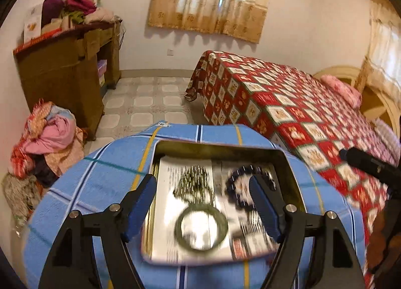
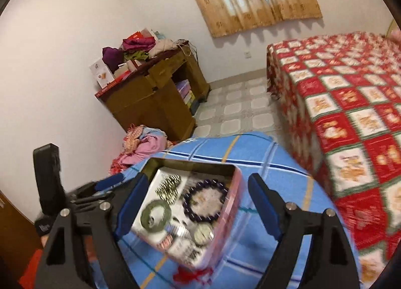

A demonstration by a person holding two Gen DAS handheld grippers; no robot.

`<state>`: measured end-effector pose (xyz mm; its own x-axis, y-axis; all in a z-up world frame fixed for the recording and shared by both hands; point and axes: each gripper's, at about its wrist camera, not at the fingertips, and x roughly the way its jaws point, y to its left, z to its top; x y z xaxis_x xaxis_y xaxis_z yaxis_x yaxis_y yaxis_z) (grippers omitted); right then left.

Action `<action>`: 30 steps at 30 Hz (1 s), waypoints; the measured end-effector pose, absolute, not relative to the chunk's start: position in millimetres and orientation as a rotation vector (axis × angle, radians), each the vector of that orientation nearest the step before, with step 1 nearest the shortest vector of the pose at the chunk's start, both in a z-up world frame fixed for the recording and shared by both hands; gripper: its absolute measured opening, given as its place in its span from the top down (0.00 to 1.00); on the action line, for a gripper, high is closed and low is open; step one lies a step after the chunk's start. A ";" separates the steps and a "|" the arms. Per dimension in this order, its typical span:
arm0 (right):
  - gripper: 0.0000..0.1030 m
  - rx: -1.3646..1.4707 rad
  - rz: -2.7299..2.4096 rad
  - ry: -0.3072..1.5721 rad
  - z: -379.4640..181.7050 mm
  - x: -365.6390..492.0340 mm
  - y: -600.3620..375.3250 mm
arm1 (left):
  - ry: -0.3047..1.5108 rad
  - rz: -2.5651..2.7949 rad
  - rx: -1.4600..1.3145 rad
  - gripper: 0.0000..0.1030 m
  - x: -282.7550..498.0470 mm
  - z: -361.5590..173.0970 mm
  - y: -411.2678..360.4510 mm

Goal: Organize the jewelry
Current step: 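Release the gold chain into the tin with the left tool while the right tool drops the bracelet in, then grasp the grey bead bracelet beside the LOVE SOLE label with the right tool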

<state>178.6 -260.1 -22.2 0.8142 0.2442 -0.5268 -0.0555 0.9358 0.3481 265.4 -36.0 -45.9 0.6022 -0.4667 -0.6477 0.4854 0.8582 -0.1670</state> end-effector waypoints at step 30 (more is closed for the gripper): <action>0.39 0.124 0.013 0.875 -114.6 70.9 -234.6 | 0.753 -0.745 0.245 0.26 129.0 -87.1 -74.7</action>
<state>70.9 -234.6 -114.6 0.6410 0.0618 -0.7650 0.0399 0.9927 0.1136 129.0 -74.7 -87.1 0.4926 -0.5229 -0.6957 0.6901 0.7217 -0.0538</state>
